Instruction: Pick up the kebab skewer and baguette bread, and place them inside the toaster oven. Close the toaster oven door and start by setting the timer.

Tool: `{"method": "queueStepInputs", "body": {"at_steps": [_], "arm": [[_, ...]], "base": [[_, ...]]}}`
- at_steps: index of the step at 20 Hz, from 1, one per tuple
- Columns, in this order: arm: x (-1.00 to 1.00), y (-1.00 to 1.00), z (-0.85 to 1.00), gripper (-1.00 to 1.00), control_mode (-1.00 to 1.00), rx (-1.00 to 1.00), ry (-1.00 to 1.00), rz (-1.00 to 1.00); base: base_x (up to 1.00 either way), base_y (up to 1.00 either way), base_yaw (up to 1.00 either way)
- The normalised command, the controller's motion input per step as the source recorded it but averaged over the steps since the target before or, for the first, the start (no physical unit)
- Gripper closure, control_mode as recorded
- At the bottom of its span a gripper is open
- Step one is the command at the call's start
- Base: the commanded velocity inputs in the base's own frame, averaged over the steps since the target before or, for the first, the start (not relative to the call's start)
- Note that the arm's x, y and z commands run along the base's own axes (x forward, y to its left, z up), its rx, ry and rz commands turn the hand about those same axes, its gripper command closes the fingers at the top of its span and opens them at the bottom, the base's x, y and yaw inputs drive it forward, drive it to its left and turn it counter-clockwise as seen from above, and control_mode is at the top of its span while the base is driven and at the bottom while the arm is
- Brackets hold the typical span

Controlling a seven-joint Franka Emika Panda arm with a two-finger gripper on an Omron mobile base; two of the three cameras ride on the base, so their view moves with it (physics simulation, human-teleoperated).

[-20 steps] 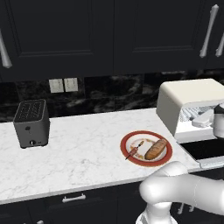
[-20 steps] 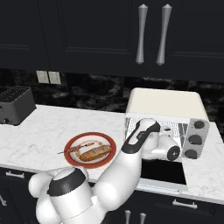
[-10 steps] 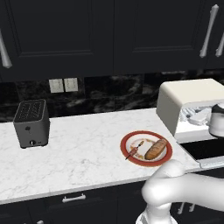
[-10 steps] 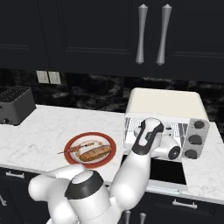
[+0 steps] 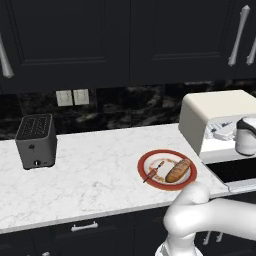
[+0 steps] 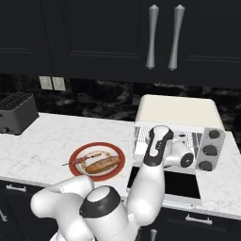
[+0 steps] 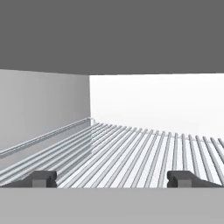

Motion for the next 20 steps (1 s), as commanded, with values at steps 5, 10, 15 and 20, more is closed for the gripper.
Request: {"method": "queueStepInputs", "body": {"at_steps": [5,10,15,20], "arm": [[0.00,-0.09,-0.62,-1.00,-1.00,0.00,0.00,0.00],[0.00,-0.14,-0.75,-1.00,-1.00,0.00,0.01,0.00],[-0.04,-0.12,-0.97,-1.00,-1.00,0.00,0.11,0.00],[-0.29,-0.06,-1.00,-1.00,-1.00,-0.02,0.16,0.00]], "base": [[0.00,0.00,0.00],[0.00,0.00,0.00],[0.00,0.00,0.00],[0.00,0.00,0.00]]}}
